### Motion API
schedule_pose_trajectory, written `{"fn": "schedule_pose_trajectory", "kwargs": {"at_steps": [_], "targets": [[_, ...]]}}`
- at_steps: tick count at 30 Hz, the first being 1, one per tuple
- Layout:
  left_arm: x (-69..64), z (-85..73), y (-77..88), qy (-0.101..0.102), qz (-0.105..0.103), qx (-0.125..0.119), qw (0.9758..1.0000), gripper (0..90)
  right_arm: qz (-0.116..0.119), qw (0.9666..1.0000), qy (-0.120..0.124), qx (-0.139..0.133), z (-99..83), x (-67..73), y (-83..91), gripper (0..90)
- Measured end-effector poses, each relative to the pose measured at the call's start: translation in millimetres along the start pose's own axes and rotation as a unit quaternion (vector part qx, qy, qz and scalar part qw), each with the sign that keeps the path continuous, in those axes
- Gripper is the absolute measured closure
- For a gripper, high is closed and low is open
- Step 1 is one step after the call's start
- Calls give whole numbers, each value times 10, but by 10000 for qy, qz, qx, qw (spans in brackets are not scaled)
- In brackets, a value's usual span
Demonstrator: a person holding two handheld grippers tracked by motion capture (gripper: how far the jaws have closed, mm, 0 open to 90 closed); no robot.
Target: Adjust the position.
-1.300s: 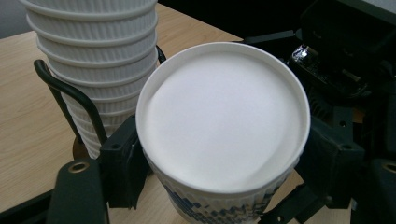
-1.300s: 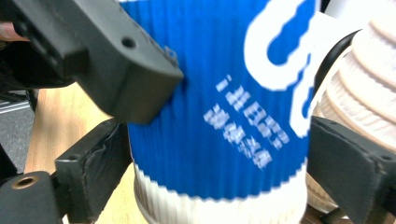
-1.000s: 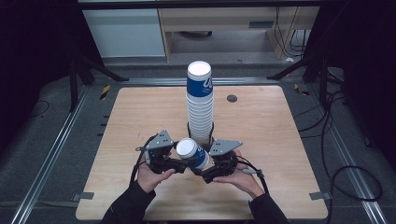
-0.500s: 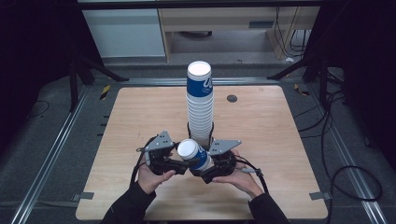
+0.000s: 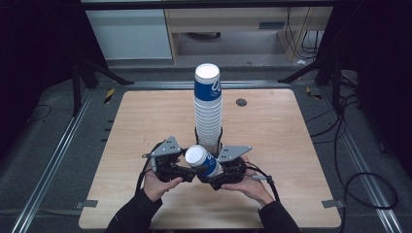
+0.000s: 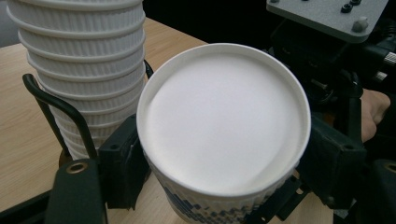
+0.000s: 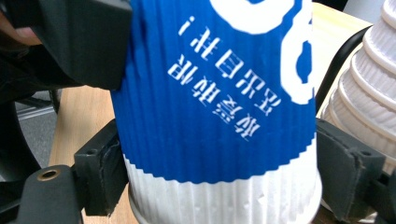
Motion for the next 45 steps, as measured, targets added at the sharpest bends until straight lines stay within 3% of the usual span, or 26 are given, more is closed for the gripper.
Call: {"fn": "schedule_pose_trajectory", "kwargs": {"at_steps": [10,16,27,31,40,45], "targets": [[14,42,58,-50,17,83,10000,175,-82,9996,180,181,-6,-9,34,174],[51,8,94,-71,-27,488,9988,142,-208,9975,439,511,-29,-25,58,171],[61,-43,-7,-37,-113,857,9962,168,-128,9945,697,769,-46,41,-33,167],[52,-61,-34,-2,-196,867,9960,251,-162,9936,724,855,-54,41,-44,165],[43,-55,-3,-17,-204,779,9968,261,-125,9947,687,750,-46,43,-47,138],[61,-49,31,-81,-110,713,9974,262,-121,9963,581,622,-34,32,-28,103]]}}
Point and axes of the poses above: each handheld gripper's, and its own axes: y roughly backward along the jaws, z roughly out of its top, x roughly to its left, the point moved 2 cm from there along -y, roughly forward along the jaws
